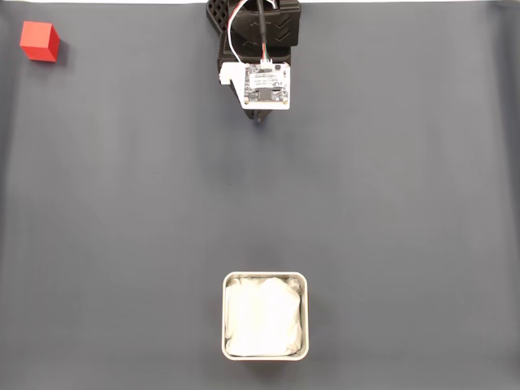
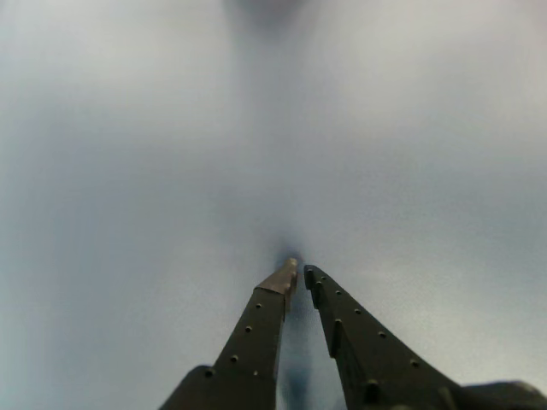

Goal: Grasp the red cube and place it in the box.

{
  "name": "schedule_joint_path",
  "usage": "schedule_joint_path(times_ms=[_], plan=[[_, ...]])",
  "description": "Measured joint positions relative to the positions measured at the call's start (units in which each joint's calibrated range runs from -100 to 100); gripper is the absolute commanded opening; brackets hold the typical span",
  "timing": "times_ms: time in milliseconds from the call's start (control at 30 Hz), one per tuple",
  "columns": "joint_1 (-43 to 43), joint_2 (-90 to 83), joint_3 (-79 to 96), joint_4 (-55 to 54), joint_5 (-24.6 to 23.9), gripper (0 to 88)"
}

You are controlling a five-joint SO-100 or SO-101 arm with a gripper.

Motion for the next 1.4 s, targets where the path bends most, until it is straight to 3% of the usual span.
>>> schedule_joint_path(times_ms=[1000, 1233, 1400], plan=[[0.0, 0.0, 0.0, 0.2, 0.8, 0.0], [0.0, 2.1, -2.3, -10.1, 1.3, 0.0], [-0.8, 10.7, -14.0, -14.0, 1.5, 0.0]])
